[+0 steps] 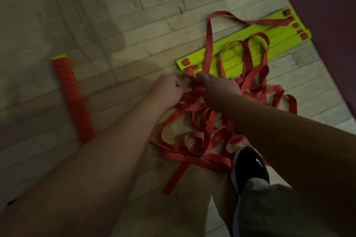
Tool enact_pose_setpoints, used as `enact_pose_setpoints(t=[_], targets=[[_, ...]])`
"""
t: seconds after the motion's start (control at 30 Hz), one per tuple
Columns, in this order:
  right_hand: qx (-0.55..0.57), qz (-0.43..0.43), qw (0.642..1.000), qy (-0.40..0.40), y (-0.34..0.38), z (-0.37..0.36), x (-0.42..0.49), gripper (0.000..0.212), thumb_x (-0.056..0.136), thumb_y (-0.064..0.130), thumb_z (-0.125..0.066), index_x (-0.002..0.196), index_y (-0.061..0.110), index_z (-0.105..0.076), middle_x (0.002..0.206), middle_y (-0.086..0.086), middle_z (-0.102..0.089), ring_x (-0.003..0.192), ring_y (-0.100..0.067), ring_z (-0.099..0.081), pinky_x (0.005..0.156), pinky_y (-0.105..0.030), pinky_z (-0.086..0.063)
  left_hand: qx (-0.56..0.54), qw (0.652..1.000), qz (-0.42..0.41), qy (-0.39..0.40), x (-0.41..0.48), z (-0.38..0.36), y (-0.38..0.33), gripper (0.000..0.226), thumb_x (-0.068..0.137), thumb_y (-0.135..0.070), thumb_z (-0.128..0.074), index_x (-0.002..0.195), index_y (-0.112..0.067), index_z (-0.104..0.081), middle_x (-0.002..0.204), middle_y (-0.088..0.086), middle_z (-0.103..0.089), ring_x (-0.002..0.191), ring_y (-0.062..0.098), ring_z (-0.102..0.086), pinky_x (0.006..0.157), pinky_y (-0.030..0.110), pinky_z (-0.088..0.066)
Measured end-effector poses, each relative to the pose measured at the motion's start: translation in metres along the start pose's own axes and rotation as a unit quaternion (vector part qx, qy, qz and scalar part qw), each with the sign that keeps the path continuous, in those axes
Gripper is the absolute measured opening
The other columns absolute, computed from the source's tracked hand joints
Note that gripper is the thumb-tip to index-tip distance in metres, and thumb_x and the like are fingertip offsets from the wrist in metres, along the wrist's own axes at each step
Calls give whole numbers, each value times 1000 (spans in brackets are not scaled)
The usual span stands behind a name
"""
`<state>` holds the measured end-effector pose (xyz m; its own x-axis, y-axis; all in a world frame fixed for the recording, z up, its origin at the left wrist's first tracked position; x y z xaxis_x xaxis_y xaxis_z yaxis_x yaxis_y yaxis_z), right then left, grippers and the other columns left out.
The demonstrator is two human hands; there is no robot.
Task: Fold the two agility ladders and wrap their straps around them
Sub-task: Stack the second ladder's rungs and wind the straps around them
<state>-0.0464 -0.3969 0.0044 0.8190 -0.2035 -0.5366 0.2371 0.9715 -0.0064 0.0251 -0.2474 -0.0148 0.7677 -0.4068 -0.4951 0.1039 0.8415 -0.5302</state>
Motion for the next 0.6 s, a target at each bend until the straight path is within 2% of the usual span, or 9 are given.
enact_pose_setpoints(t=[0.1, 0.17, 0.23, 0.3, 0.37, 0.4, 0.47, 0.53, 0.6], targets=[[-54, -33, 997, -45, -10, -2, -12, 41, 107, 30, -55, 146, 21, -51, 145, -5, -62, 133, -38, -62, 101, -48, -48, -10, 1000, -5, -4, 11, 2, -11, 27, 91, -40, -62, 98, -19, -77, 107, 14, -77, 104, 34, -73, 85, 40, -58], [-65, -74, 994, -42, -19, -3, -22, 29, 111, 29, -47, 138, 20, -56, 137, -5, -68, 129, -35, -66, 96, -45, -49, 1, 1000, -15, 1, 15, 1, -21, 33, 88, -44, -60, 92, -15, -76, 99, 11, -76, 97, 31, -73, 80, 41, -58], [-77, -107, 991, 12, -31, -14, -29, 32, 113, 23, -44, 140, 18, -62, 139, -2, -69, 124, -30, -70, 90, -43, -51, 19, 999, -24, -7, 17, -1, -32, 16, 96, -28, -66, 96, -14, -73, 106, 13, -71, 99, 30, -69, 87, 42, -57], [-59, -137, 985, 85, -43, -27, -34, 45, 112, 18, -45, 155, 20, -56, 159, 1, -58, 129, -29, -69, 85, -43, -54, 32, 999, -31, -27, 20, -2, -39, 14, 97, -21, -66, 106, -15, -75, 119, 16, -65, 111, 35, -66, 95, 40, -54], [0, -155, 975, 158, -51, -41, -43, 61, 111, 23, -52, 170, 23, -36, 172, 0, -44, 144, -31, -60, 95, -50, -56, 45, 998, -35, -41, 23, -4, -44, 18, 97, -20, -67, 113, -14, -75, 128, 18, -60, 120, 37, -63, 102, 39, -49], [10, -158, 971, 179, -54, -45, -46, 66, 110, 28, -57, 171, 24, -32, 173, -1, -43, 148, -32, -56, 102, -52, -55, 51, 997, -37, -47, 25, -5, -47, 21, 97, -18, -67, 116, -13, -74, 130, 18, -59, 122, 38, -61, 104, 39, -48], [-6, -151, 972, 181, -56, -45, -45, 60, 109, 32, -59, 166, 25, -42, 167, -5, -49, 148, -33, -56, 106, -52, -53, 54, 996, -41, -50, 29, -8, -51, 26, 94, -14, -64, 119, -12, -73, 132, 17, -59, 127, 39, -59, 108, 39, -46], [10, -158, 978, 138, -56, -36, -37, 50, 109, 26, -53, 159, 22, -54, 160, -9, -56, 141, -35, -61, 103, -49, -53, 66, 996, -50, -43, 33, -10, -54, 32, 93, -14, -64, 124, -12, -72, 138, 15, -58, 132, 37, -56, 112, 39, -44], [69, -173, 980, 77, -55, -21, -28, 37, 109, 24, -53, 143, 16, -68, 149, -11, -64, 133, -37, -66, 97, -46, -55, 80, 995, -58, -25, 39, -14, -54, 45, 94, -14, -62, 139, -12, -66, 152, 13, -53, 140, 35, -52, 116, 38, -42]])
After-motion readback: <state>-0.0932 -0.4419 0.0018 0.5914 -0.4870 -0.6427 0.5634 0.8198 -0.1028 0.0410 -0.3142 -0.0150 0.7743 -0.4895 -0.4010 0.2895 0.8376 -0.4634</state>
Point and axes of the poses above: each hand's wrist, its own x-axis towards the middle knuckle, its own z-axis out of the back of the hand, y = z × x, the point moved 7 cm from there along x, towards the middle knuckle
